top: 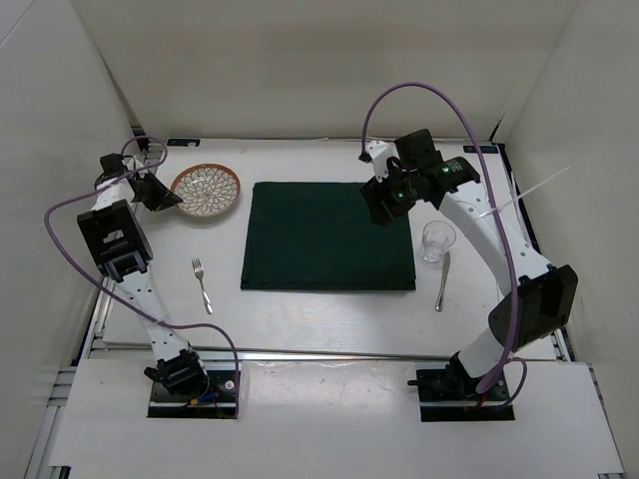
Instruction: Set the dinner table for one person
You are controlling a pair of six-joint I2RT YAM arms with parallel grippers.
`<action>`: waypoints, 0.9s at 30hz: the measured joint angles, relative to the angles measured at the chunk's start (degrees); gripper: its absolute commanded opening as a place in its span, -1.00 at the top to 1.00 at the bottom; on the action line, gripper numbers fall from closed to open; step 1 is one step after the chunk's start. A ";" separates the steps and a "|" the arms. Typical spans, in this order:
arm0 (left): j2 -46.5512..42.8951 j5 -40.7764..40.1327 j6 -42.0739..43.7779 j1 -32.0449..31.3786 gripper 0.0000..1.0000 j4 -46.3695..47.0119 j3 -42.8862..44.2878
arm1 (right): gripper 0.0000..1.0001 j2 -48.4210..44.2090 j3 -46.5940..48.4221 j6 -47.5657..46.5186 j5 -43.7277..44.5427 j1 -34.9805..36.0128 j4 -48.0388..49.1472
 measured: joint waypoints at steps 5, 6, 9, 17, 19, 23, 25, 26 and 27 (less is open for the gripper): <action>0.00 7.26 1.62 0.90 0.80 1.60 -2.51 | -0.37 0.00 -1.22 0.00 1.18 -0.04 0.20; 0.00 8.55 2.14 1.14 0.80 1.49 -3.10 | -0.37 0.00 -1.51 0.00 1.33 -0.07 0.17; -0.57 11.58 3.58 1.51 0.80 1.38 -5.33 | -0.65 0.00 -2.34 0.02 1.64 -0.57 0.15; -7.82 15.58 6.38 1.60 0.80 -0.52 -9.68 | -1.00 -0.59 -2.64 0.22 2.45 -3.91 1.14; -11.23 16.55 6.51 1.53 0.80 -0.46 -10.73 | -1.00 -1.44 -3.08 0.24 2.47 -4.83 1.55; -19.52 18.47 7.02 0.96 0.80 -0.15 -13.38 | -1.00 -5.44 -6.03 0.26 2.93 -6.95 2.73; -24.00 19.08 7.32 -0.20 0.80 0.04 -15.17 | -1.00 -8.11 -7.87 0.17 3.17 -8.35 2.97; -26.10 19.17 7.74 -1.33 0.80 0.28 -16.15 | -1.00 -9.38 -8.72 0.13 3.28 -8.96 3.23; -27.85 19.19 8.00 -2.73 0.80 0.57 -17.16 | -1.00 -10.71 -9.57 -0.02 3.32 -9.70 3.45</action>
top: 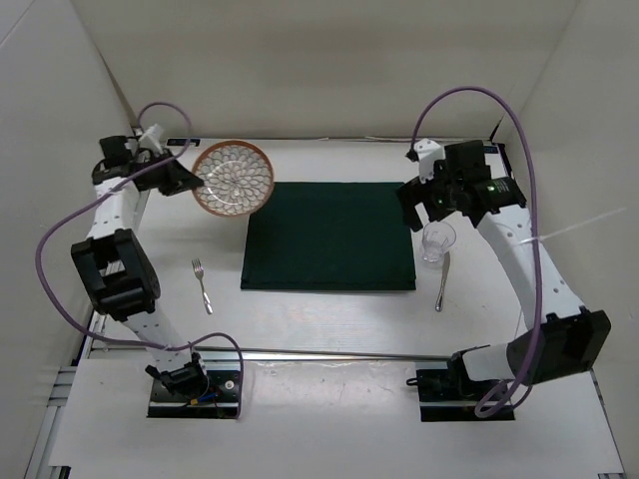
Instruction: Set the dinner table for one person
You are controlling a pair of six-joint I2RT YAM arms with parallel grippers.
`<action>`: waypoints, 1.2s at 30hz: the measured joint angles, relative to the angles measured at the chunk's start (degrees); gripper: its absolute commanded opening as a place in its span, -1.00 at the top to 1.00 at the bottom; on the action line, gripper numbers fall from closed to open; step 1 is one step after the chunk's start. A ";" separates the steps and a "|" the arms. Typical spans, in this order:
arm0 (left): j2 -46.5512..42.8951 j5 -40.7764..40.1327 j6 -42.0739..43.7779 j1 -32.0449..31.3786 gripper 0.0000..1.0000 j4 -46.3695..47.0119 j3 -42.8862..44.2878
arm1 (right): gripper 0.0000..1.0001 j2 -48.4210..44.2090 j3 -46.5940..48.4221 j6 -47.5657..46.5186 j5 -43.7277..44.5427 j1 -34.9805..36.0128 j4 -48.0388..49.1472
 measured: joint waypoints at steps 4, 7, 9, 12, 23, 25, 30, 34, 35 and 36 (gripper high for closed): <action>-3.69 -0.04 1.22 -10.14 0.80 0.17 -2.67 | -1.00 -4.26 -1.86 -0.52 0.55 -2.64 0.57; -2.67 -0.33 1.66 -19.12 0.80 0.04 -2.73 | -1.00 -6.54 -1.99 -0.79 1.16 -4.46 0.81; -1.09 -0.59 1.68 -24.48 0.80 -0.42 -1.99 | -1.00 -7.63 -2.01 -0.85 1.49 -5.51 0.87; 3.56 -0.66 1.60 -30.38 0.80 -1.62 2.25 | -1.00 -9.03 -2.05 -0.85 1.68 -6.88 0.94; 22.95 -2.80 1.57 -34.97 0.80 -1.05 16.48 | -1.00 -10.75 -4.72 -0.87 2.54 -8.72 1.07; 26.34 -3.34 1.55 -34.95 0.80 -1.09 18.49 | -1.00 -10.73 -4.72 -0.87 3.04 -8.85 1.11; 32.39 -4.28 0.87 -34.75 0.80 -1.18 22.53 | -1.00 -9.88 -4.70 -0.87 3.21 -8.90 1.11; 33.33 -4.02 -0.07 -34.86 0.80 -1.27 23.17 | -1.00 -8.66 -4.70 -0.87 3.39 -8.90 1.07; 33.33 -4.00 -0.07 -34.93 0.80 -1.18 23.30 | -1.00 -8.46 -4.70 -0.87 3.39 -8.90 1.05; 33.33 -3.96 -0.13 -34.99 0.80 -1.07 23.30 | -1.00 -8.35 -4.70 -0.87 3.39 -8.90 1.05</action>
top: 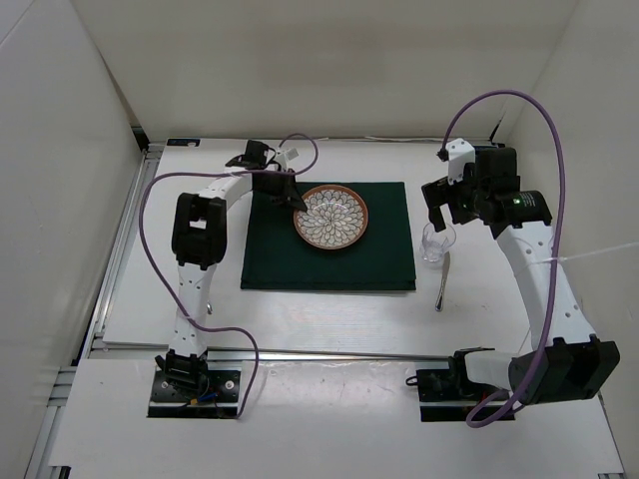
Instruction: Set the dinner table for one person
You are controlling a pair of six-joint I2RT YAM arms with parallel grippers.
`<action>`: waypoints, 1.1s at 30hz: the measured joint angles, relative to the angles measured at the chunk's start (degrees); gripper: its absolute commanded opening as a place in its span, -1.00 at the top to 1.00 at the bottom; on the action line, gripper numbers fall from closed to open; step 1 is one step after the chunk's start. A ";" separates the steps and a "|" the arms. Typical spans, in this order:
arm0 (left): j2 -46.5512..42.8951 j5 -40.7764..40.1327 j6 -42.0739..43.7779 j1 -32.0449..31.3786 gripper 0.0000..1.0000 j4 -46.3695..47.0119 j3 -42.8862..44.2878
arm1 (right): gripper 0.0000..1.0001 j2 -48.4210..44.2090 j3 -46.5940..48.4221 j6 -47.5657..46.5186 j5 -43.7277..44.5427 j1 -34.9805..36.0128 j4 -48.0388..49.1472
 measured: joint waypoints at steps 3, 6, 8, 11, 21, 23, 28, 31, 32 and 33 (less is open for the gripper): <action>0.00 0.22 0.00 -0.04 0.80 0.17 -0.39 | -1.00 0.00 0.00 0.00 0.00 0.00 0.02; -0.20 1.03 -0.26 -0.09 0.80 0.83 -2.19 | -1.00 0.00 0.00 0.00 0.02 0.00 0.02; -0.63 2.21 -0.48 -0.11 0.80 1.27 -3.85 | -1.00 0.00 0.00 0.02 0.00 0.00 0.02; -1.68 2.91 -0.26 -0.26 0.80 1.42 -6.12 | -1.00 0.00 0.00 0.04 -0.02 0.00 0.02; -2.71 2.84 -0.04 -0.39 0.80 1.44 -7.69 | -1.00 -0.17 0.00 0.02 -0.15 0.00 0.02; -2.71 2.38 -0.17 -0.50 0.80 1.09 -7.34 | -1.00 -0.17 0.00 0.04 -0.28 0.00 0.02; -2.69 1.07 -0.87 -0.63 0.28 0.72 -6.19 | -1.00 -0.17 0.00 0.04 -0.44 0.00 0.02; -2.71 0.98 -1.49 -0.63 -0.05 1.07 -5.86 | -1.00 -0.17 -0.07 0.00 -0.66 0.00 0.02; -2.71 0.87 -1.53 -0.63 -0.10 1.18 -5.84 | -1.00 -0.17 -0.20 0.00 -0.79 0.00 0.11; -2.69 0.74 -1.73 -0.61 -0.15 1.18 -5.84 | -1.00 -0.17 -0.50 -0.13 -0.90 0.00 0.28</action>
